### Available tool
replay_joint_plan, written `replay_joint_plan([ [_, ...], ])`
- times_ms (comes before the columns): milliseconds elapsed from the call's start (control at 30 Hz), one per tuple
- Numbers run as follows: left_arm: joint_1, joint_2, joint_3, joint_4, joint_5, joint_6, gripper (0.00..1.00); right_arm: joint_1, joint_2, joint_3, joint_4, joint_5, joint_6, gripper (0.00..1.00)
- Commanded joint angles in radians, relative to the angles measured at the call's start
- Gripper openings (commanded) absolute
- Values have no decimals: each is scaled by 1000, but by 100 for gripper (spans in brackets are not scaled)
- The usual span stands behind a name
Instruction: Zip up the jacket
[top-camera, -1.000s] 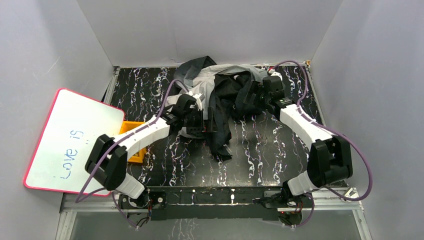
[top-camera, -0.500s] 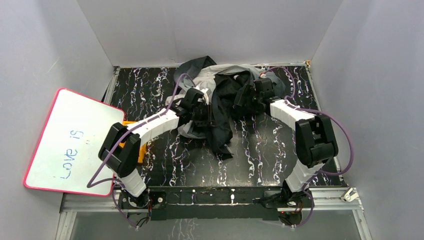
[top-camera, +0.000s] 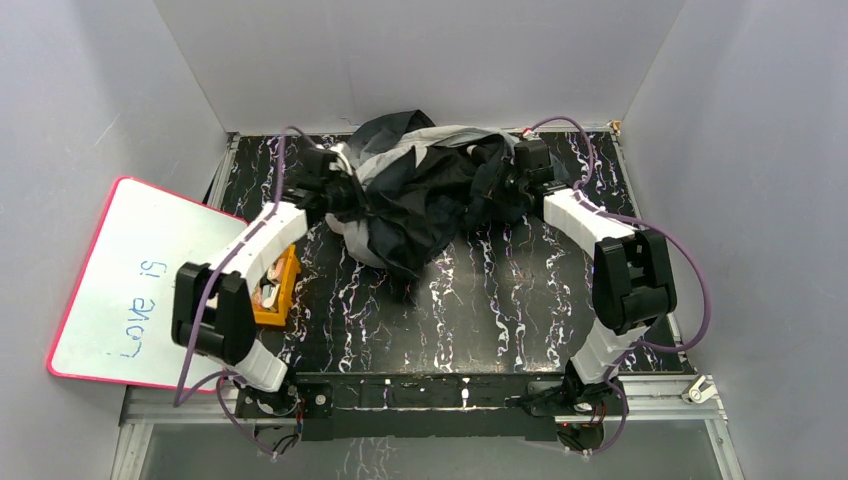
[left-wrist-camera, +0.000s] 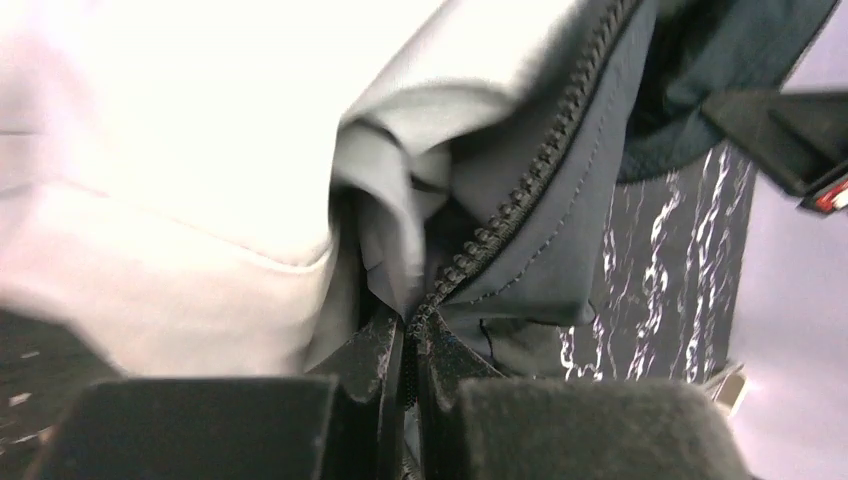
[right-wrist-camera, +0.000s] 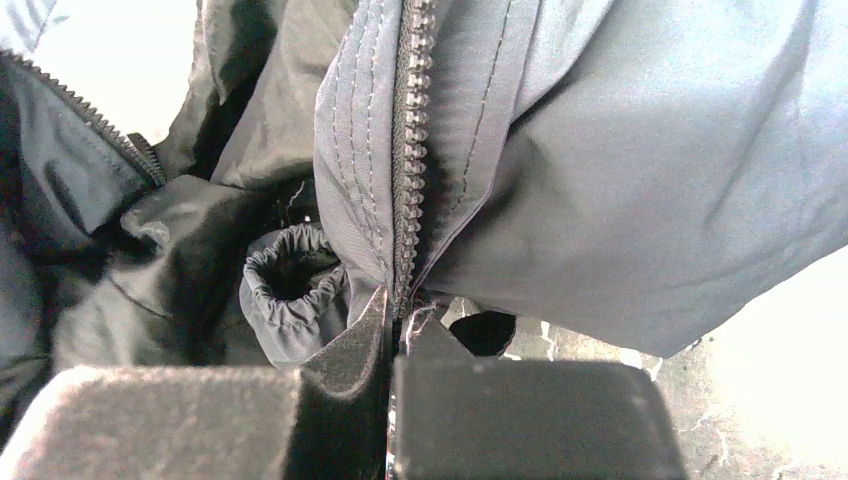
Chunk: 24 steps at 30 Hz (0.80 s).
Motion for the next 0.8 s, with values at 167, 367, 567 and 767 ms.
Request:
replay_joint_plan([
  [167, 308, -94, 295, -221, 35, 95, 0, -29, -195, 194, -155, 38, -99, 0],
  [367, 465, -42, 550, -331, 51, 98, 0, -32, -318, 357, -336, 100, -190, 0],
  [567, 546, 104, 909, -371, 212, 8, 0, -33, -384, 520, -492, 193, -254, 0],
  [767, 563, 222, 1089, -342, 379, -116, 0, -32, -418, 598, -584, 255, -316, 0],
])
